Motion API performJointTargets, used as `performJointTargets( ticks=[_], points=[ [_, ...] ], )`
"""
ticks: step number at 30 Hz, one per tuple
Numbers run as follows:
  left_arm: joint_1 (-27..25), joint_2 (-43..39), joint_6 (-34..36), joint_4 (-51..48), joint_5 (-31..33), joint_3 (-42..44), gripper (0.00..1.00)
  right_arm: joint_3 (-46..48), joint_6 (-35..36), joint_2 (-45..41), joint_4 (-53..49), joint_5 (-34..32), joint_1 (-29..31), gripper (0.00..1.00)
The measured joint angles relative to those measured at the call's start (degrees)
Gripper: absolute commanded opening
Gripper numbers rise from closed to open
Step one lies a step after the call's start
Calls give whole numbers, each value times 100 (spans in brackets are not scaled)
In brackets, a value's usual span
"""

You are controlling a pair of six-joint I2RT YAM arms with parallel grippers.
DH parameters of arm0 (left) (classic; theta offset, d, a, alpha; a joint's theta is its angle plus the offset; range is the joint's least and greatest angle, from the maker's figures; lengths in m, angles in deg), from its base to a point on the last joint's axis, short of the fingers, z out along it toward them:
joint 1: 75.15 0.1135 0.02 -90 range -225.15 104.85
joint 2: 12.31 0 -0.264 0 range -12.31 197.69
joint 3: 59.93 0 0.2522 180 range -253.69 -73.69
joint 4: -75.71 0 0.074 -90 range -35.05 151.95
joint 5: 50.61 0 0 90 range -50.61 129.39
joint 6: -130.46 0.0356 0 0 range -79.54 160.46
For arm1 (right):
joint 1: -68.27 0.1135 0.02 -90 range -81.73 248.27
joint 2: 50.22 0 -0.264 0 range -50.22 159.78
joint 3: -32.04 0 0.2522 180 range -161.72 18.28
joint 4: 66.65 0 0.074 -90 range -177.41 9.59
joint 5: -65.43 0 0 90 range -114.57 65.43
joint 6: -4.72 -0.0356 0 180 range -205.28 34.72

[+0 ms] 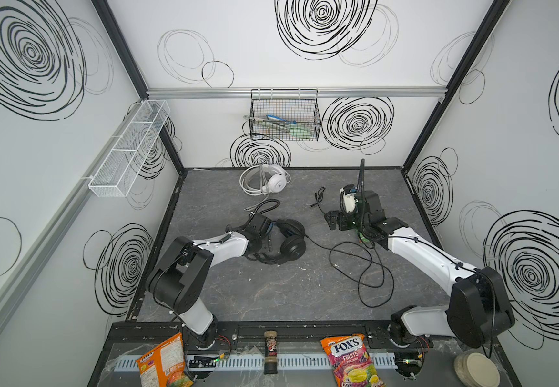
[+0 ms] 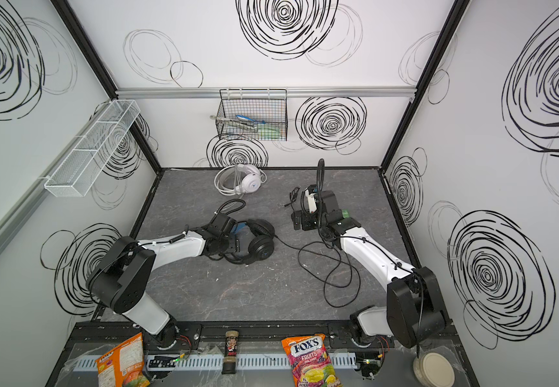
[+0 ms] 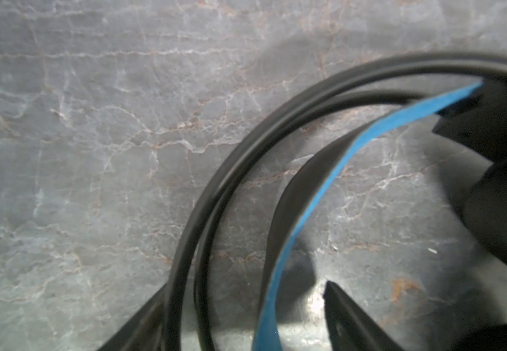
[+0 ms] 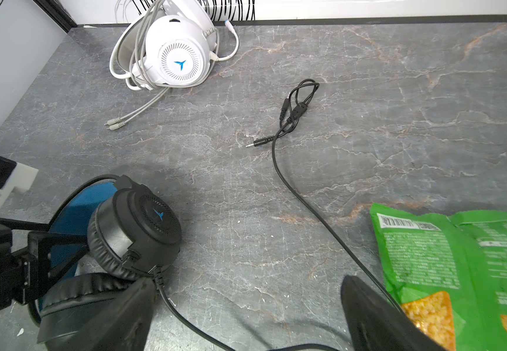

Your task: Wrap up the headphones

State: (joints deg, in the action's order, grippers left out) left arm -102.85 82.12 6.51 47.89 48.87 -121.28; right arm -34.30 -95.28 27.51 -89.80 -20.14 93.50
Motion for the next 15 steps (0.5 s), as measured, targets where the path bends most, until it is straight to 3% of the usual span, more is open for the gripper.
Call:
performJointTargets(
  ticks=[15],
  points=[
    [-63, 48, -15, 17, 155, -24, 31, 0, 0, 0, -2, -66, 0, 99]
  ],
)
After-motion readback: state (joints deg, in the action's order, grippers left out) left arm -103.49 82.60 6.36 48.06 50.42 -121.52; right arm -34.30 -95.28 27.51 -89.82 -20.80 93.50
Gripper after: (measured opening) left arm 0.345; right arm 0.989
